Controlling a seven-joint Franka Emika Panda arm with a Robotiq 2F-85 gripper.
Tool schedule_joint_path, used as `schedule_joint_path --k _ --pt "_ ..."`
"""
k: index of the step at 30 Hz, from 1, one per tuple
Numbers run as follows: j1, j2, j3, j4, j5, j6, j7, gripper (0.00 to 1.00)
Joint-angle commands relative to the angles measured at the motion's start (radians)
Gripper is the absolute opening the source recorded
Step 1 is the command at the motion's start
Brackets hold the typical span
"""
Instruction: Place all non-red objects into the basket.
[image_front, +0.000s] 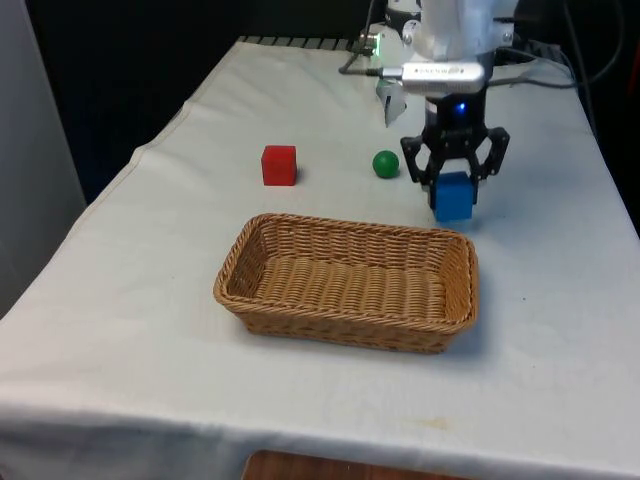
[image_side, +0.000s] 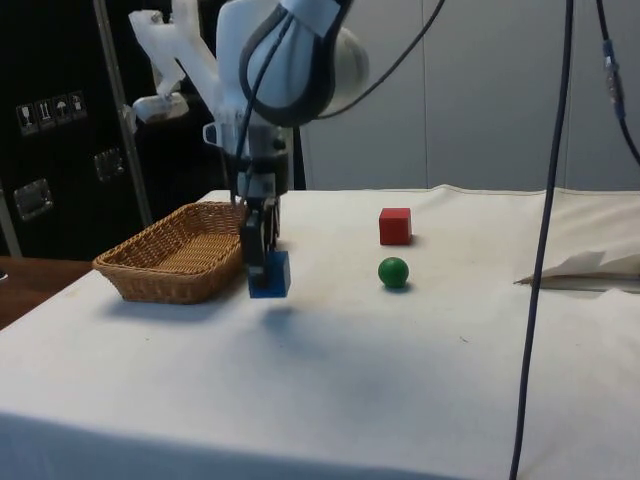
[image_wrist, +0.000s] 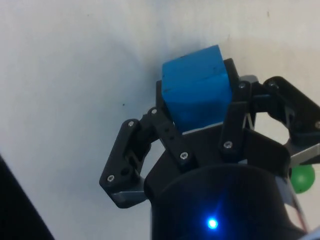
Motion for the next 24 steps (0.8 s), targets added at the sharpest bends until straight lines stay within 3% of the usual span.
schedule_joint_path --k 1,6,7,8,16,17,24 --pt "0.007 -0.019 -0.012 -0.005 -0.014 -0.015 0.014 0.03" --pt "0.006 -0.058 -0.019 0.003 -0.018 -0.056 0.017 0.03" --pt "0.0 -0.051 -0.008 0.002 -0.002 -0.043 0.002 0.03" --pt "0.005 -0.07 -0.021 0.006 -0.018 -0.067 0.017 0.03" --pt "0.0 -0.106 -0.021 0.018 -0.005 -0.101 0.003 0.03" --pt "0.004 -0.113 -0.029 0.024 -0.021 -0.118 0.016 0.03" --pt "-0.001 -0.136 -0.043 0.085 -0.022 -0.191 0.009 0.03"
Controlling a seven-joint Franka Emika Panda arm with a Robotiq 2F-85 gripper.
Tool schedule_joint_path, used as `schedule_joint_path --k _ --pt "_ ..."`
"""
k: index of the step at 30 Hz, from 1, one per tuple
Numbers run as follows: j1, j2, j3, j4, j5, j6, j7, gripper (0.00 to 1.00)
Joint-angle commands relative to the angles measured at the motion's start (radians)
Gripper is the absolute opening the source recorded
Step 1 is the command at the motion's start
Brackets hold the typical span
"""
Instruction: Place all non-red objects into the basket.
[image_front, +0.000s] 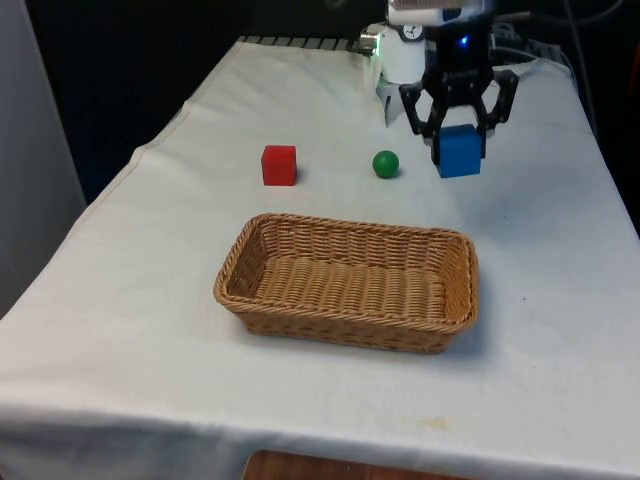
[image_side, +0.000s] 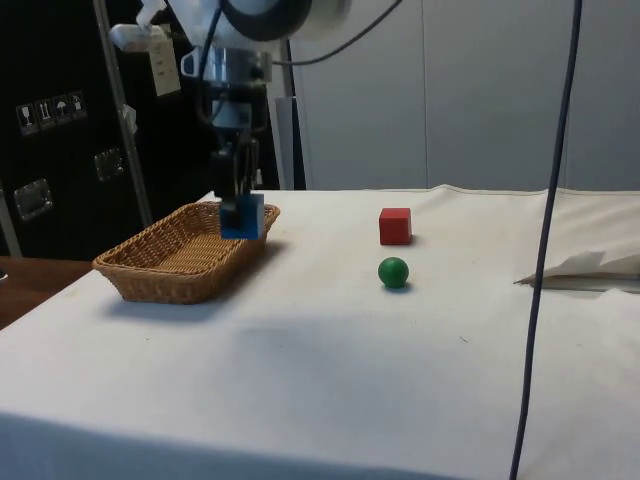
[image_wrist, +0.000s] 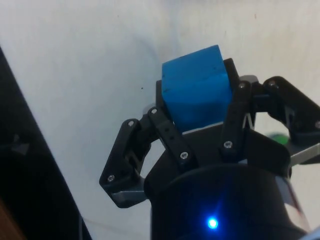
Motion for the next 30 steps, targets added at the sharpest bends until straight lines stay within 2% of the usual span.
schedule_joint_path --k 1,8,9,10,17,18,19,21,27,28,30 --pt "0.0 0.0 -0.003 0.01 0.0 -0.008 0.0 0.03" --pt "-0.003 0.018 -0.033 0.095 -0.017 -0.087 -0.006 0.03" --pt "-0.001 0.01 -0.028 0.077 -0.007 -0.068 -0.008 0.03" --pt "-0.003 0.022 -0.037 0.106 -0.017 -0.094 -0.008 0.03" --pt "-0.007 0.079 -0.069 0.212 -0.009 -0.155 -0.031 0.03" --pt "-0.003 0.071 -0.07 0.2 -0.009 -0.142 -0.028 0.03" --pt "-0.008 0.088 -0.073 0.226 -0.008 -0.159 -0.033 0.03" --pt "-0.01 0.115 -0.081 0.263 -0.007 -0.17 -0.038 0.03" --pt "-0.011 0.18 -0.091 0.34 -0.007 -0.174 -0.037 0.03" --pt "-0.007 0.172 -0.093 0.328 -0.009 -0.162 -0.036 0.03" --pt "-0.011 0.202 -0.093 0.365 -0.007 -0.174 -0.036 0.03"
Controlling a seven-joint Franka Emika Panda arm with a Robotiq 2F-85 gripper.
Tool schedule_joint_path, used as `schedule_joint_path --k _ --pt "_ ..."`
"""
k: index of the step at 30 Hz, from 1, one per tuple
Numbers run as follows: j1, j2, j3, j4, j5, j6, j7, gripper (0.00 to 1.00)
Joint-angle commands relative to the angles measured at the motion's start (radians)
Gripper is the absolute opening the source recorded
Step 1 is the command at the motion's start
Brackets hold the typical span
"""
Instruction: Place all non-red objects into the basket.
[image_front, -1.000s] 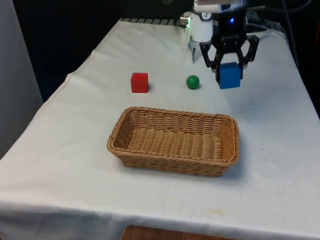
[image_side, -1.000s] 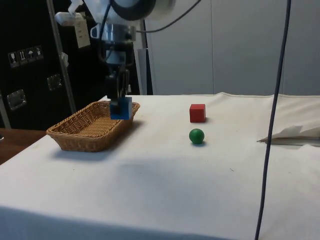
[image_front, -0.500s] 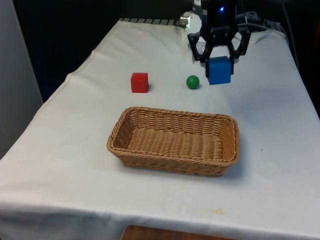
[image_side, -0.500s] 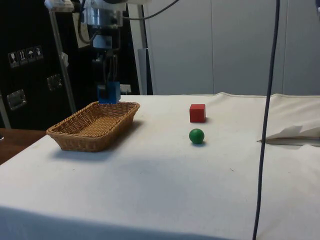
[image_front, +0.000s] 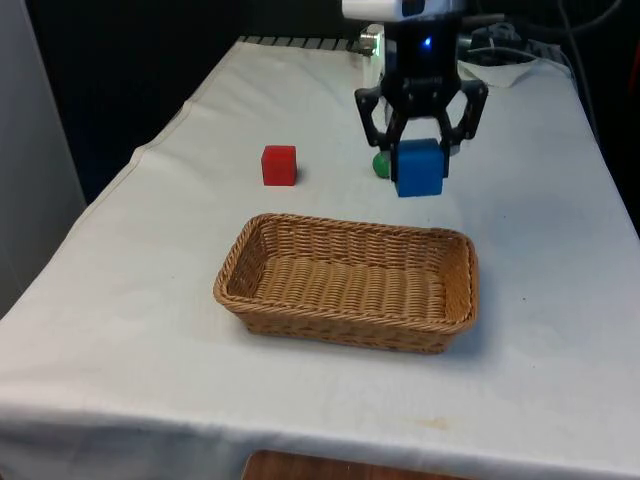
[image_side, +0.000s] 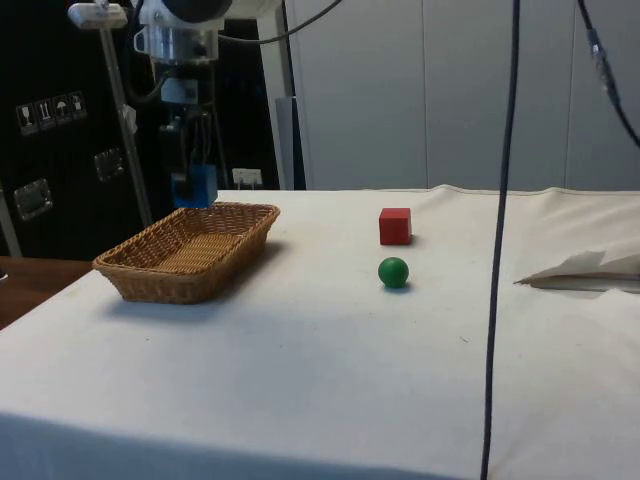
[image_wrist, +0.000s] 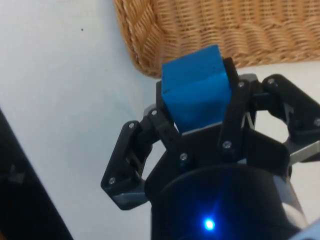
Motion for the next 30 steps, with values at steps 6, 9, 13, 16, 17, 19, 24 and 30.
schedule_joint_path --k 6,9,13,16,17,19,24,30 --pt "-0.001 0.078 -0.003 0.079 -0.001 -0.006 0.007 0.03" --pt "-0.002 0.102 -0.005 0.101 -0.002 -0.003 0.009 0.03" --pt "-0.002 0.158 -0.01 0.15 -0.002 0.003 0.01 0.03" --pt "-0.001 0.167 -0.011 0.158 0.001 0.005 0.007 0.03" --pt "0.0 0.195 -0.016 0.18 -0.003 0.008 0.012 0.03" --pt "0.0 0.215 -0.017 0.192 -0.002 0.013 0.011 0.03" --pt "-0.001 0.237 -0.017 0.204 0.001 0.018 0.007 0.03" --pt "-0.004 0.298 -0.014 0.225 0.005 0.056 0.009 0.03"
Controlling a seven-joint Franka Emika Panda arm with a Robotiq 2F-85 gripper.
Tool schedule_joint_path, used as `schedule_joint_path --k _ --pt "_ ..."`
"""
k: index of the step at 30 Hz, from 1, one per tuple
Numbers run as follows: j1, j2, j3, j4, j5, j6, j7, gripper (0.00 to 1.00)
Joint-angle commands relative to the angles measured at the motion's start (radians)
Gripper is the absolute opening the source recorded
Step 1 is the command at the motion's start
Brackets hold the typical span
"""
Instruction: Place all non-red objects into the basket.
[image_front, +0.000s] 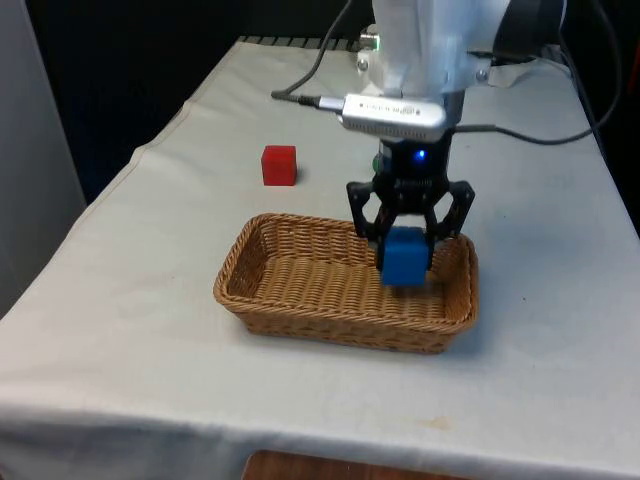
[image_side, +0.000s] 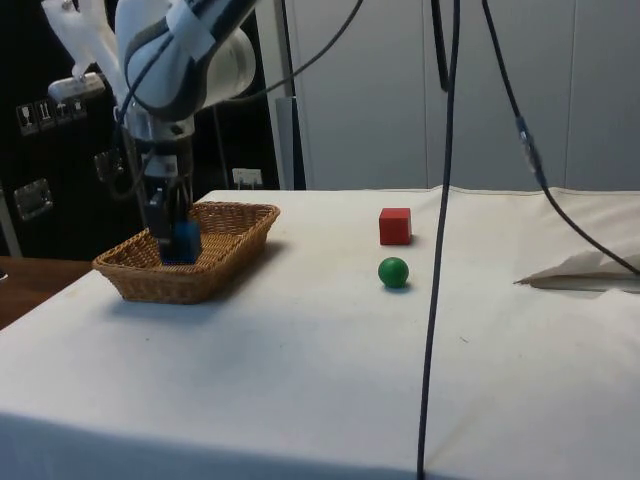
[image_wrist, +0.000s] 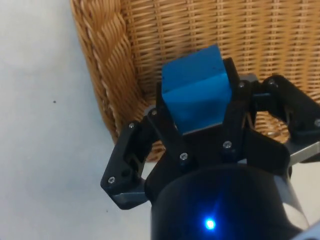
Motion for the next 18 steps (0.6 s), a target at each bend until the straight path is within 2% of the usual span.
schedule_joint_path --k 1,4,9,14,17,18 --pt "-0.004 0.016 0.004 0.009 0.004 0.007 0.0 0.03" --pt "-0.001 0.03 0.0 0.013 0.006 0.015 0.0 0.03" --pt "-0.003 0.051 0.002 0.032 0.01 0.016 0.0 0.03" --pt "-0.001 0.048 0.0 0.028 0.007 0.016 0.0 0.03" --pt "-0.004 0.05 0.001 0.032 0.009 0.014 -0.002 0.03" --pt "-0.004 0.05 0.001 0.032 0.009 0.014 -0.002 0.06"
